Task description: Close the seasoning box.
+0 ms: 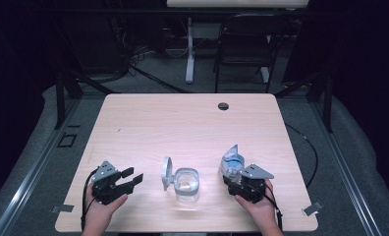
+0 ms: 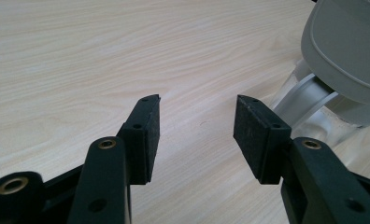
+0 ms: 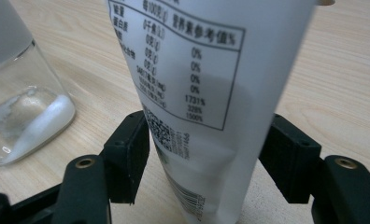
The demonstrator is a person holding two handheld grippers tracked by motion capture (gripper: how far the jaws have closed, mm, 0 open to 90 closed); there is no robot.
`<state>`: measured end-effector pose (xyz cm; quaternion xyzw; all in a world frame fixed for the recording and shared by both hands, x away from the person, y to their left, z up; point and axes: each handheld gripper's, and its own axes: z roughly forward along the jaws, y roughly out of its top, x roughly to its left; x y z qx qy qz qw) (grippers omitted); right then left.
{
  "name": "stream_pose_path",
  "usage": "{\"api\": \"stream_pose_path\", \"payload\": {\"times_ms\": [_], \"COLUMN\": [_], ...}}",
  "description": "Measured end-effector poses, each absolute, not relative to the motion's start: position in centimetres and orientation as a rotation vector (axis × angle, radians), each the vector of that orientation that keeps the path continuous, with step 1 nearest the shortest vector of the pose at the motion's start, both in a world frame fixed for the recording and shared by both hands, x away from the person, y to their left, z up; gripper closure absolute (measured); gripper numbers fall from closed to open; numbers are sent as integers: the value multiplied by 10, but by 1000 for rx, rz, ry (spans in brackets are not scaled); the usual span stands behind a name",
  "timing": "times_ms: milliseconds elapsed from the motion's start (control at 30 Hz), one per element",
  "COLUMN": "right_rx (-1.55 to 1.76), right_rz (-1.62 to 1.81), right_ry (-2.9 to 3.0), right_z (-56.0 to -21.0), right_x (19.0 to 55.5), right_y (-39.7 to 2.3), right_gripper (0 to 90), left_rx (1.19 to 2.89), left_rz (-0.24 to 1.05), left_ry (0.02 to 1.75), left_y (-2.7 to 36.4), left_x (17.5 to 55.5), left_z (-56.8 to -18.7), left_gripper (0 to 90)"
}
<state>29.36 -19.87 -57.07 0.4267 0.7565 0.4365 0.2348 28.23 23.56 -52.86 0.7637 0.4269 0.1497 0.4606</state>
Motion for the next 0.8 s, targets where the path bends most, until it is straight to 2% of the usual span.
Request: {"api": "stream_pose_path", "payload": {"times_ms": [800], "right_rx": [1158], "right_rz": [1168], "right_ry": [2084], "right_z": [-576], "right_x": [297], "right_y": [-196], "right_gripper": [370], "left_rx": [1877], "left_rz": [371], "left_ry": [1055], "left_y": [236], "left_x": [282], "left_z": [-529], "left_gripper": [514]}}
